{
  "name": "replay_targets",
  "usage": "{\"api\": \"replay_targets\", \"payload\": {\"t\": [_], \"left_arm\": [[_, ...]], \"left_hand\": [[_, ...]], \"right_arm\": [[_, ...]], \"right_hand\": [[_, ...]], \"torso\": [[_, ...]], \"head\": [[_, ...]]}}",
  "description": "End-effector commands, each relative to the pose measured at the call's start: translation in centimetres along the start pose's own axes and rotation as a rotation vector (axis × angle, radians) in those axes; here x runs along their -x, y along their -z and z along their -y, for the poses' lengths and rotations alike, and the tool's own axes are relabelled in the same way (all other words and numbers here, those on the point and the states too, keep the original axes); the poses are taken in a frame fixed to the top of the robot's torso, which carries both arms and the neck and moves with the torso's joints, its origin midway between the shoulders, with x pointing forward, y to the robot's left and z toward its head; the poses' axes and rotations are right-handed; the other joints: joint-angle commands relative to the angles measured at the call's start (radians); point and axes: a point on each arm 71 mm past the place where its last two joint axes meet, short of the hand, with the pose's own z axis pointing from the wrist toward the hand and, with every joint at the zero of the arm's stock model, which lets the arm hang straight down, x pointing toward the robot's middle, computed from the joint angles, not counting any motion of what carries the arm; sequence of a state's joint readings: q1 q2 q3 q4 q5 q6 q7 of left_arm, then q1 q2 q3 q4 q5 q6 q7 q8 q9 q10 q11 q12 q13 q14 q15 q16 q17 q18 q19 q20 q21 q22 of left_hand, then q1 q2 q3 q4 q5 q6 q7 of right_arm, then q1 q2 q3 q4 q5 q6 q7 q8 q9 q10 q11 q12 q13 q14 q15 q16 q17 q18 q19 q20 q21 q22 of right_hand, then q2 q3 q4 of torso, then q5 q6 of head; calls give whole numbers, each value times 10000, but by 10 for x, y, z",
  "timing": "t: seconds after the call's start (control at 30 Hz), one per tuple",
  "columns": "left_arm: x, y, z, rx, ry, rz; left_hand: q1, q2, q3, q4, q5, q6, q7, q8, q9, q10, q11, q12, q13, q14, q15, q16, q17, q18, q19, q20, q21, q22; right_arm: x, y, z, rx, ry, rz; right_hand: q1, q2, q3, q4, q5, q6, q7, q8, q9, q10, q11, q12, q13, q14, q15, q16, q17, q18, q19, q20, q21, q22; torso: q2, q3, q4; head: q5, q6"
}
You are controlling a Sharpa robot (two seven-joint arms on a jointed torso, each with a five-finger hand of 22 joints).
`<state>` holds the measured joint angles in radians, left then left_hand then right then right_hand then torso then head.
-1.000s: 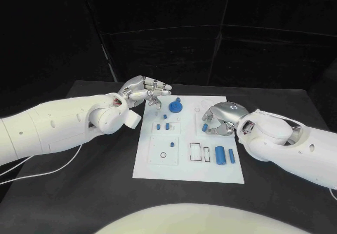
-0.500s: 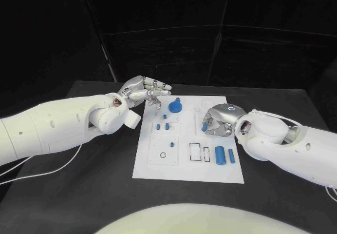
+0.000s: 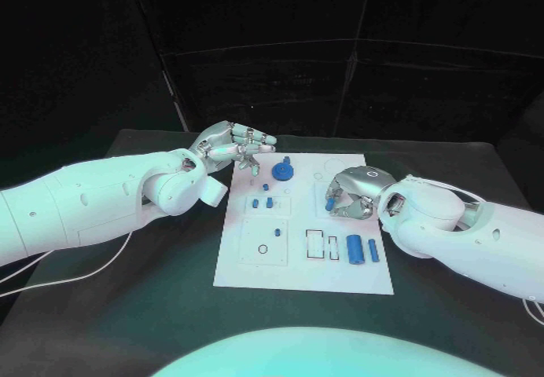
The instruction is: Assemble the parts on the task board
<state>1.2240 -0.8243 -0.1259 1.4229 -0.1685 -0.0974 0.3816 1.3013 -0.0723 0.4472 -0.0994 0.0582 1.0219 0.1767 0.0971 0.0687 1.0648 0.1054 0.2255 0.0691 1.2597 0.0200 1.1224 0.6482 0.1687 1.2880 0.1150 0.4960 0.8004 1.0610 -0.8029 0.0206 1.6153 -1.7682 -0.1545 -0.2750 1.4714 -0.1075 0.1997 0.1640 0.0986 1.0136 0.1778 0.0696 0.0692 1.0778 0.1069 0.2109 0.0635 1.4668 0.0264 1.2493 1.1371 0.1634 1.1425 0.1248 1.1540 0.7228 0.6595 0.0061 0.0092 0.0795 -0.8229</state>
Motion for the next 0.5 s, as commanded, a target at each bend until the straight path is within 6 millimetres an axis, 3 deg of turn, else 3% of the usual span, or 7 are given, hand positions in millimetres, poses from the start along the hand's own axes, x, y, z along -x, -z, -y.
{"api": "replay_targets", "payload": {"t": [0.03,0.3,0.5], "left_arm": [[-1,0,1,-42,83,-93],[0,0,1,-26,83,-95],[0,0,1,-15,81,-90]], "left_hand": [[-84,4,-59,-10,27,39,7,47,1,5,27,35,-6,-83,-7,4,-17,130,-57,-6,-61,-8],[-84,4,-59,-10,27,39,7,47,1,5,27,35,-6,-83,-7,4,-17,130,-57,-6,-61,-8],[-84,4,-59,-10,27,39,7,47,1,5,27,35,-6,-83,-7,4,-17,130,-57,-6,-61,-8]], "right_arm": [[3,-1,-2,97,-185,196],[3,-1,-3,121,-259,216],[3,-1,-3,129,-280,248]], "right_hand": [[19,85,132,19,-36,114,-18,-22,-4,186,-35,-51,9,291,-98,102,51,-146,130,-17,105,87],[272,340,600,66,-223,547,-195,68,32,735,-214,-155,18,359,-244,368,293,-217,380,-145,387,546],[383,324,841,36,-403,608,-210,35,19,841,-233,-280,13,358,-261,411,312,-232,405,-172,440,617]], "torso": [[0,1,2],[1,2,6],[2,4,10]], "head": [[1,-4],[5,-14],[10,-20]]}}
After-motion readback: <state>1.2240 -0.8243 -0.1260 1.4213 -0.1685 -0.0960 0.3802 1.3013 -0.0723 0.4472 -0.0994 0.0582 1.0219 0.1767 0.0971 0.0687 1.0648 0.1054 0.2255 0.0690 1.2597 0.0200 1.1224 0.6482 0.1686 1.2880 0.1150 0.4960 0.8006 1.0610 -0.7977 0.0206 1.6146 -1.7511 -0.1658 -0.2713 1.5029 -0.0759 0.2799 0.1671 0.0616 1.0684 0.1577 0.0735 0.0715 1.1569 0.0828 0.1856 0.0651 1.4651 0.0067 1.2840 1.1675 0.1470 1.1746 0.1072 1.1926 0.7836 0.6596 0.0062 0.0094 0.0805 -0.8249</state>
